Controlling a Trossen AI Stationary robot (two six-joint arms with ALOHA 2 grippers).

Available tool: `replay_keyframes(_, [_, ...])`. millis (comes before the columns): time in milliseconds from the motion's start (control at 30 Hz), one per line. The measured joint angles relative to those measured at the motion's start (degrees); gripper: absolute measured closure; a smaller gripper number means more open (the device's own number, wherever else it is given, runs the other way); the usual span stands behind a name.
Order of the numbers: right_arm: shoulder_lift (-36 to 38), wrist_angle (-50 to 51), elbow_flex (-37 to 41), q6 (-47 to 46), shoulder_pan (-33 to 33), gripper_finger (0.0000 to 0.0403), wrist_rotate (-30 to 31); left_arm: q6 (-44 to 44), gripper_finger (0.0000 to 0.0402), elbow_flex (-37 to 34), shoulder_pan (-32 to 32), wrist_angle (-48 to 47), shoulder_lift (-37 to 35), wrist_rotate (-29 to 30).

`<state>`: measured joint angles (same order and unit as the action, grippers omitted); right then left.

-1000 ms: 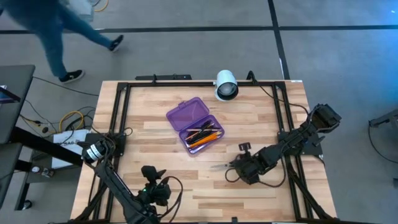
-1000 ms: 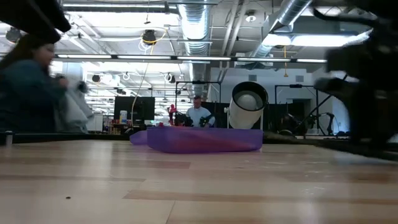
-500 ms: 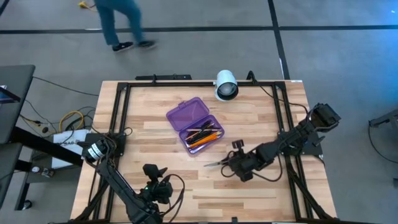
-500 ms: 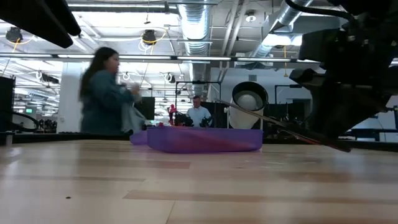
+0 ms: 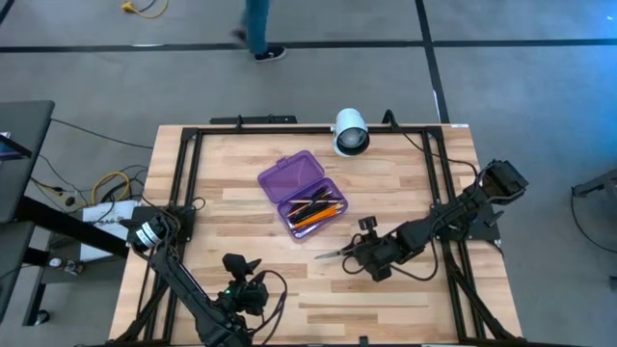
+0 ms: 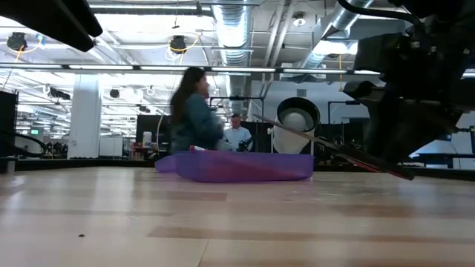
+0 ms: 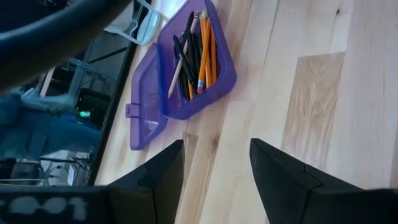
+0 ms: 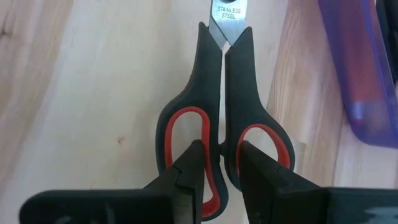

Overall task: Pick & place school supplies into a supply box
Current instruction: Put the black scissors into the purple supply box

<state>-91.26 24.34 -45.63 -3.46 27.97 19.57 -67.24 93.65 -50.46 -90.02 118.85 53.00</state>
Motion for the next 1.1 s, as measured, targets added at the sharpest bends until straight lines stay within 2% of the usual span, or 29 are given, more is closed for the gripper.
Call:
replay_keyframes(333, [0.1,-4.0,-0.2,5.7,-1.1,0.034,0.0,0.4,0.0226,0.0,0.0,0.0,0.0,1.5])
replay_keyframes(600, [0.1,-3.5,-4.3,12.1,-4.1,0.034,0.1,0.4,0.0226,0.0,0.0,0.0,0.0,1.6])
replay_keyframes(1100, [0.1,-2.5,-9.0,25.2,-15.3,0.034,2.7,0.4,0.0226,0.0,0.0,0.0,0.0,1.8])
